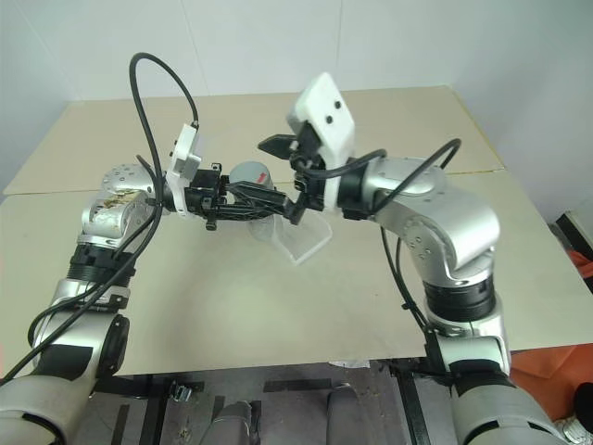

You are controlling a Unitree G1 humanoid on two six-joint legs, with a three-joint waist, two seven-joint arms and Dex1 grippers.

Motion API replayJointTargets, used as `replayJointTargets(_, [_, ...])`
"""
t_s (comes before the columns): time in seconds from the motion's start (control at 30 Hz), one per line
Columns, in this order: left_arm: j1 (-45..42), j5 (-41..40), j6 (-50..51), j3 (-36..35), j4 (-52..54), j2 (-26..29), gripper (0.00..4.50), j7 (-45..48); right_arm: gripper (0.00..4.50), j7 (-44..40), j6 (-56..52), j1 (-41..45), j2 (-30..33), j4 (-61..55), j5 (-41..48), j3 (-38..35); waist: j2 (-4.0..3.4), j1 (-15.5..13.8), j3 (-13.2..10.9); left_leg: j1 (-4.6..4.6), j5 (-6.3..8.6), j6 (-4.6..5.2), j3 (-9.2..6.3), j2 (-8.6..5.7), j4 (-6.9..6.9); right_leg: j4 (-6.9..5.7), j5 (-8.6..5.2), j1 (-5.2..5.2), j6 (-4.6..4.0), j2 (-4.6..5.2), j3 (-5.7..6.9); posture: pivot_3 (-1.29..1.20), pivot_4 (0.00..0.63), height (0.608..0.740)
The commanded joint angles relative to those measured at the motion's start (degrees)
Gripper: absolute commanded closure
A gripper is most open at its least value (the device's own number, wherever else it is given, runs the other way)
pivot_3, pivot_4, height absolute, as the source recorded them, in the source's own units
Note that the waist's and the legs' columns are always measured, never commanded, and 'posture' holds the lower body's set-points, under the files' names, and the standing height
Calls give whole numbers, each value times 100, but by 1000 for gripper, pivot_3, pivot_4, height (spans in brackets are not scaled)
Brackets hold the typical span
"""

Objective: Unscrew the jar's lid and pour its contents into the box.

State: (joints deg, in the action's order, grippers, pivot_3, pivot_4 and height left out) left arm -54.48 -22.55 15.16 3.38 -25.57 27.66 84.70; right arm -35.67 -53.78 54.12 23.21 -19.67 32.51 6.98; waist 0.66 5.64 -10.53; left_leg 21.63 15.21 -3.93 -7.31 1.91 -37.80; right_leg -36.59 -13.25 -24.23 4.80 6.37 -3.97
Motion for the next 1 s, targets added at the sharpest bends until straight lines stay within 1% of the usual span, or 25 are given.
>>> replayJointTargets(0.03, [-138, -58, -49, -64, 132, 17, 2548, 34, 21, 36, 310, 218, -113, 199, -219, 88, 0, 0, 0, 1, 0, 0, 0, 0, 0, 1, 0, 0, 0, 0, 0, 0, 150, 740])
replayJointTargets(0.27, [-24, -110, 17, -109, 341, 93, 2548, 32, 21, -131, 579, 305, -219, 641, -420, 115, 0, 7, 0, 1, 0, 0, -1, 0, 0, 1, 0, -1, 0, 0, 0, 0, 150, 740])
replayJointTargets(0.43, [49, -131, 69, -149, 434, 192, 2548, 8, 21, -268, 715, 304, -150, 854, -549, 74, 0, 10, 0, 0, 0, -1, 0, 0, 0, 0, 0, -1, 0, 0, 0, 0, 150, 740])
replayJointTargets(0.6, [85, -148, 107, -166, 479, 302, 2548, 22, 21, -370, 791, 239, 31, 991, -514, -191, 0, 6, 0, 0, 0, 0, -1, 0, 0, 0, 0, -1, 0, 0, 0, 0, 150, 740])
replayJointTargets(0.7, [85, -148, 105, -182, 481, 354, 2548, 11, 21, -450, 830, 113, 263, 1009, -550, -296, 0, 1, 0, 1, 0, -1, 0, 0, 0, 1, 0, -1, 0, 0, 0, 0, 150, 740])
replayJointTargets(0.8, [92, -173, 114, -188, 495, 375, 2548, -5, 21, -432, 802, 24, 444, 1021, -505, -459, 0, -2, 0, 2, 0, -1, -1, 0, 0, 2, 0, -1, 0, 0, 0, 0, 150, 740])
replayJointTargets(1.0, [115, -196, 129, -190, 513, 416, 2548, -22, 21, -345, 852, -61, 688, 1047, -452, -553, 0, 12, 0, 0, 0, 0, 0, 0, 0, 0, 0, -1, 0, 0, 0, 0, 150, 740])
